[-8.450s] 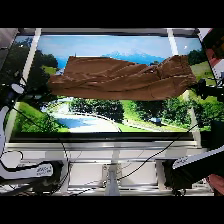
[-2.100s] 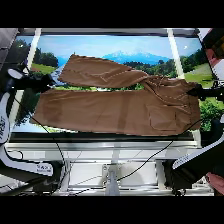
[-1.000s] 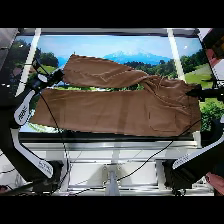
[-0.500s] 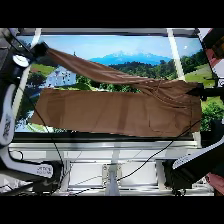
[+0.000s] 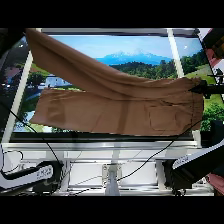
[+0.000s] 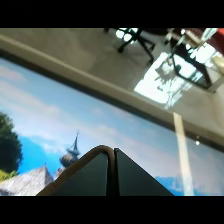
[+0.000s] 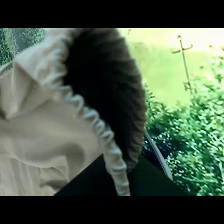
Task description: Fold the clothes and pants, and hang the long-sleeved shirts on hangers.
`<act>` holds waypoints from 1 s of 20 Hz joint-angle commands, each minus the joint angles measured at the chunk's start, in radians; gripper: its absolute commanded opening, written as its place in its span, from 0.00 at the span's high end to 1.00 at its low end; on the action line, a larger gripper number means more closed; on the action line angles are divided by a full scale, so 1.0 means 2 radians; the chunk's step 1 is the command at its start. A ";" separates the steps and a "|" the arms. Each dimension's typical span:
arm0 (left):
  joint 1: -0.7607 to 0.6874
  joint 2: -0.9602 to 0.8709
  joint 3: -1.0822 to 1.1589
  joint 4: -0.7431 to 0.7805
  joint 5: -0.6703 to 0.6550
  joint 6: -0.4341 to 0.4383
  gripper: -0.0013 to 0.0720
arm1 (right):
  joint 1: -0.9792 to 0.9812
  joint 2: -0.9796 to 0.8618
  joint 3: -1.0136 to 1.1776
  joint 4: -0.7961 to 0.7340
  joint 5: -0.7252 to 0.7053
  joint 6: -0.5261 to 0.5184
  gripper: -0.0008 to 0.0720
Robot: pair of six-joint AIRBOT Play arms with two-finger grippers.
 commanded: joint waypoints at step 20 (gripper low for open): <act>-0.053 -0.280 0.000 0.175 0.434 -0.304 0.95 | 0.000 0.001 0.000 -0.003 -0.064 -0.001 0.94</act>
